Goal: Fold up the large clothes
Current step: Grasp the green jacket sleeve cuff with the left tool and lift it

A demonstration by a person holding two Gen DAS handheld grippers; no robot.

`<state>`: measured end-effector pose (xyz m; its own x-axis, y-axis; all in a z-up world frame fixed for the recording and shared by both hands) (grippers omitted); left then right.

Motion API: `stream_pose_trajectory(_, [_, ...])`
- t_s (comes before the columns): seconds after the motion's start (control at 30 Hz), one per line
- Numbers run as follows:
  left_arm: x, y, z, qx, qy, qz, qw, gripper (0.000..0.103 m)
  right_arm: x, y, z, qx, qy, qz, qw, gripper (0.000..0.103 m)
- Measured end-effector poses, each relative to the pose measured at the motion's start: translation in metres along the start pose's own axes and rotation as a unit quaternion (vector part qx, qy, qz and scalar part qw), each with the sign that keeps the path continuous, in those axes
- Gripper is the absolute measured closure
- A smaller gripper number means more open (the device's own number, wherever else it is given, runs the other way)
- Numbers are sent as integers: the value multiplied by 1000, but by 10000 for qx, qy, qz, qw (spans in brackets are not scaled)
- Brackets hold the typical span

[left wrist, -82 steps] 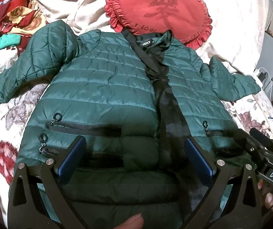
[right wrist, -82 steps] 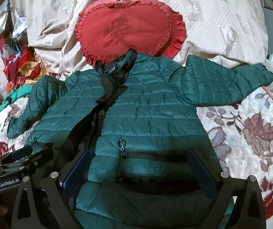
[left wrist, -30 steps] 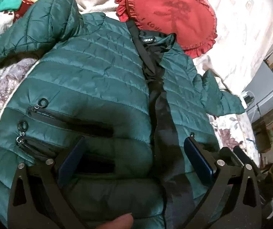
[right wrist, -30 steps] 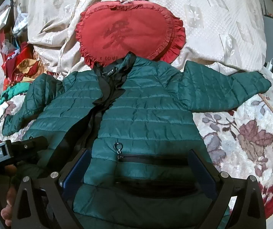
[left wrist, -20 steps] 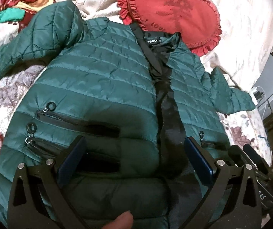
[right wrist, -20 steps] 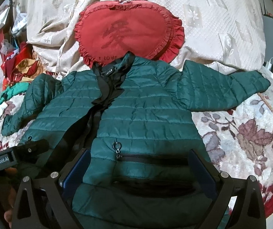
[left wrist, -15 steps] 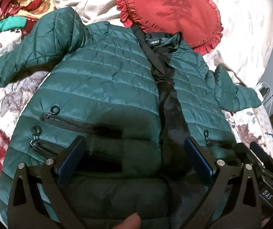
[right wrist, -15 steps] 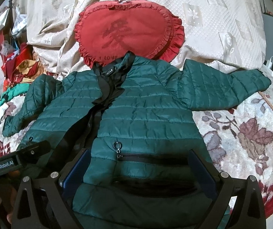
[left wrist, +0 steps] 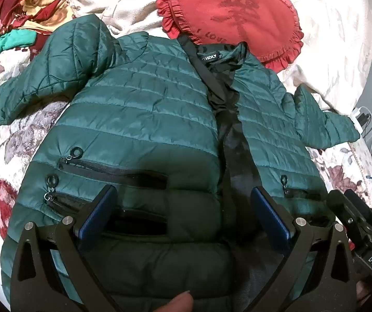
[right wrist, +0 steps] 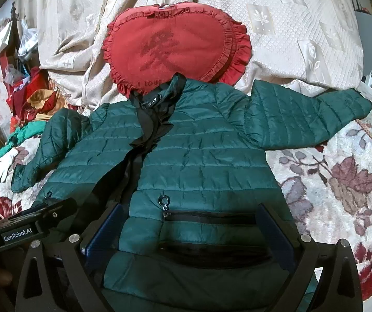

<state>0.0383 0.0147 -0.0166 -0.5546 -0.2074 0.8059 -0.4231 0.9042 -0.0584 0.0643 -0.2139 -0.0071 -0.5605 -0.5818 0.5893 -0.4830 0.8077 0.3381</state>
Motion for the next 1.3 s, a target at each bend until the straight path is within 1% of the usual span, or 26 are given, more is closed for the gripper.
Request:
stream_pose_trajectory(0.07, [0, 0, -1, 10, 18, 84, 10000, 0, 0, 0, 0, -7, -2, 1, 10000, 2])
stream_pose_trajectory(0.13, [1, 11, -9, 186, 140, 577, 9981, 0, 0, 0, 0, 0, 7, -2, 10000, 2])
stream_pose_trajectory(0.17, [3, 22, -15, 358, 157, 717, 9967, 0, 0, 0, 0, -1, 11, -6, 10000, 2])
stream_pose_trajectory(0.2, [8, 40, -24, 622, 41, 829, 9946, 0, 0, 0, 0, -1, 21, -21, 10000, 2])
stream_pose_trajectory(0.27, [18, 73, -39, 881, -422, 923, 9909, 0, -1, 0, 0, -16, 42, -53, 10000, 2])
stream_pose_trajectory(0.33, [17, 124, -54, 1148, -813, 741, 9873, 0, -2, -1, 1, -66, 56, -111, 9999, 3])
stream_pose_trajectory(0.37, [15, 142, -56, 1271, -896, 686, 9855, 0, -2, -1, 1, -100, 51, -134, 9998, 3])
stream_pose_trajectory(0.43, [1, 195, -57, 1698, -1002, 661, 9781, 0, -1, -3, 1, -148, 44, -171, 9997, 3])
stream_pose_trajectory(0.47, [-10, 227, -55, 1993, -965, 672, 9728, 0, -1, -3, 1, -172, 34, -193, 9997, 3])
stream_pose_trajectory(0.5, [-19, 247, -53, 2176, -913, 617, 9698, 0, -1, -5, 1, -187, 34, -206, 9996, 3])
stream_pose_trajectory(0.53, [-28, 274, -50, 2389, -853, 441, 9663, 0, -1, -5, 1, -206, 31, -225, 9995, 3])
stream_pose_trajectory(0.6, [-41, 308, -47, 2526, -849, 221, 9636, 0, -1, -7, 0, -237, 42, -264, 9994, 3])
stream_pose_trajectory(0.67, [-56, 335, -46, 2621, -787, 228, 9616, 0, -1, -6, 0, -249, 45, -284, 9993, 3])
stream_pose_trajectory(0.7, [-67, 348, -46, 2777, -630, 337, 9580, 1, -1, -7, 0, -256, 54, -298, 9992, 3])
stream_pose_trajectory(0.77, [-85, 369, -43, 3131, -435, 653, 9465, 1, -2, -8, -1, -292, 91, -342, 9989, 3])
stream_pose_trajectory(0.8, [-94, 380, -42, 3294, -497, 885, 9387, 1, -3, -10, -1, -308, 103, -357, 9988, 3])
stream_pose_trajectory(0.87, [-96, 390, -40, 3499, -754, 996, 9284, 1, -4, -12, -1, -367, 114, -401, 9985, 3])
stream_pose_trajectory(0.9, [-99, 391, -42, 3553, -801, 994, 9260, 1, -3, -14, -1, -402, 114, -419, 9982, 3])
stream_pose_trajectory(1.0, [-102, 387, -48, 3426, -946, 927, 9301, 0, -4, -18, -1, -531, 110, -499, 9973, 3])
stream_pose_trajectory(1.07, [-102, 387, -55, 3405, -1040, 970, 9294, 1, -4, -21, -1, -623, 108, -540, 9965, 3])
stream_pose_trajectory(1.1, [-102, 392, -62, 3425, -1152, 1107, 9258, 3, -4, -23, -1, -694, 107, -576, 9959, 3])
stream_pose_trajectory(1.17, [-96, 394, -65, 3403, -1397, 1292, 9209, 14, -5, -27, 0, -796, 117, -637, 9947, 3])
stream_pose_trajectory(1.2, [-94, 396, -67, 3358, -1476, 1346, 9205, 30, -5, -29, 0, -846, 123, -661, 9941, 3])
stream_pose_trajectory(1.23, [-95, 396, -69, 3292, -1477, 1337, 9230, 44, -5, -30, 0, -891, 126, -683, 9936, 3])
stream_pose_trajectory(1.27, [-95, 398, -70, 3241, -1459, 1295, 9257, 49, -6, -32, 0, -933, 128, -700, 9931, 3])
stream_pose_trajectory(1.3, [-96, 398, -73, 3163, -1456, 1237, 9292, 57, -6, -33, 0, -977, 133, -696, 9927, 3])
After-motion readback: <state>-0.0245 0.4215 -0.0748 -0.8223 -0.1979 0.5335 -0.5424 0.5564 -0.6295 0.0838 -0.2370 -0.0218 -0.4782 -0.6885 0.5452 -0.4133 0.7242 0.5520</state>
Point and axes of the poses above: each gripper's, at about its wrist camera, not at the fingertips, and x roughly against the way its jaws point, y to its left, z to its underside, the point moved 1 cm from there along -x, roughly the way its jaws point, and after that the axes turned 14 degrees about -z, right-handed, at the moved point
